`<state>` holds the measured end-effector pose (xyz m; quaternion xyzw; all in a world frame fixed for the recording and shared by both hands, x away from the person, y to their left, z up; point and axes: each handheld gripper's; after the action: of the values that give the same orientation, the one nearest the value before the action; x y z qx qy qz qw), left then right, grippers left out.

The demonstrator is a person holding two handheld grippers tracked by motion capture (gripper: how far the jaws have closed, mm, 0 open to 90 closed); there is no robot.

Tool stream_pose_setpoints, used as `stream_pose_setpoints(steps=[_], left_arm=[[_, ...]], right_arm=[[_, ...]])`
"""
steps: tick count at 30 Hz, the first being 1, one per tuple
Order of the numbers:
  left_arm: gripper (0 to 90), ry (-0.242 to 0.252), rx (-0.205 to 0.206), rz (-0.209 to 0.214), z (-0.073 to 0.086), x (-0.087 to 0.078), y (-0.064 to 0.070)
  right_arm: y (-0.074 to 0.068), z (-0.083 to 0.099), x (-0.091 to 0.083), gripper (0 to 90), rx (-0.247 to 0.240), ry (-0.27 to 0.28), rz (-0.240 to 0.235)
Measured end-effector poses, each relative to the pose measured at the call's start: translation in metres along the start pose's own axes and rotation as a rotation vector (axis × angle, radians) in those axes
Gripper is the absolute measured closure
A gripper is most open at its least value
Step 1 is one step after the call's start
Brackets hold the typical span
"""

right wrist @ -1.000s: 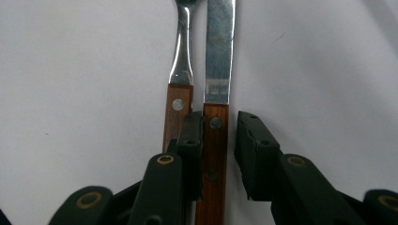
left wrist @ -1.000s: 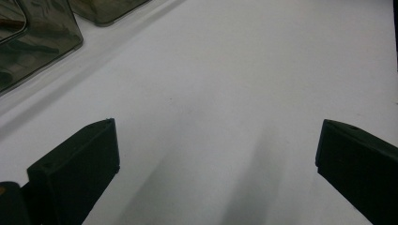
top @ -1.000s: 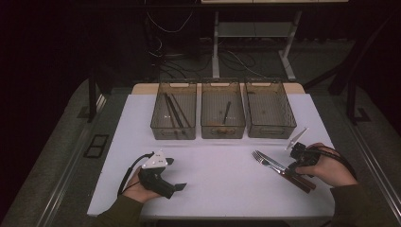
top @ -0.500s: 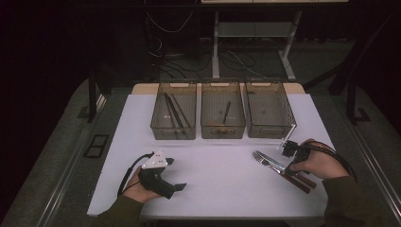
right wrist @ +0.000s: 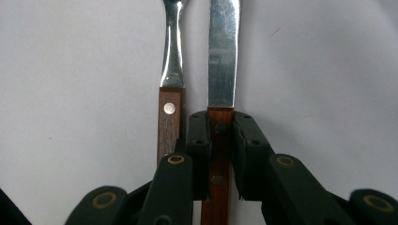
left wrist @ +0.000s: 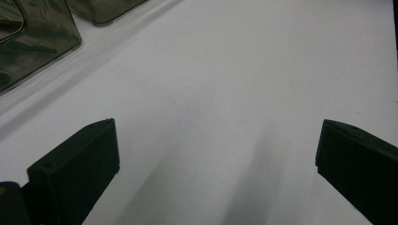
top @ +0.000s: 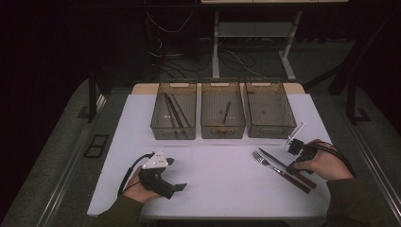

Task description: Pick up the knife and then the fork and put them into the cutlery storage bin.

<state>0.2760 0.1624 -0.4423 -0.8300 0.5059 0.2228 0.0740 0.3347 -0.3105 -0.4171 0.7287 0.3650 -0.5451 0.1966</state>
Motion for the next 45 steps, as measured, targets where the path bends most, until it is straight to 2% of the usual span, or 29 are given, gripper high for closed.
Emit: stream_pose_setpoints(steps=[3,8,14,22,27,33,35,41,45], left_arm=[[0.0,0.003,0.000,-0.001,0.000,0.000,0.000],[0.0,0.001,-0.002,0.001,0.000,0.000,0.000],[0.0,0.003,-0.003,0.000,0.000,0.000,0.000],[0.0,0.003,-0.003,0.001,0.000,0.000,0.000],[0.0,0.005,-0.002,0.004,0.000,0.000,0.000],[0.0,0.005,-0.003,0.003,0.000,0.000,0.000],[0.0,0.006,-0.003,0.003,0.000,0.000,0.000],[0.0,0.011,-0.004,0.002,0.000,0.000,0.000],[0.0,0.014,-0.003,0.002,0.000,0.000,0.000]], right_arm=[[0.002,0.003,-0.003,78.0,0.014,0.045,-0.010],[0.005,0.009,-0.012,78.0,0.041,0.153,-0.039],[0.009,0.013,-0.015,78.0,0.068,0.235,-0.033],[0.015,0.017,-0.020,78.0,0.101,0.379,-0.035],[0.018,0.020,-0.025,78.0,0.123,0.477,-0.007],[0.020,0.024,-0.033,77.9,0.147,0.606,-0.008],[0.019,0.024,-0.035,77.9,0.146,0.642,0.005],[0.018,0.023,-0.040,78.0,0.149,0.722,0.025],[0.017,0.021,-0.043,77.9,0.148,0.753,0.040]])
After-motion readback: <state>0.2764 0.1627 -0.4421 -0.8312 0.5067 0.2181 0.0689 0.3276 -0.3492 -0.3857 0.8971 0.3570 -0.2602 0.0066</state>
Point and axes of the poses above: each handheld gripper's, and its own axes: x roughly forward along the jaws, z roughly out of its underside, y roughly to its right, and after that the axes turned 10 degrees about y, right-handed
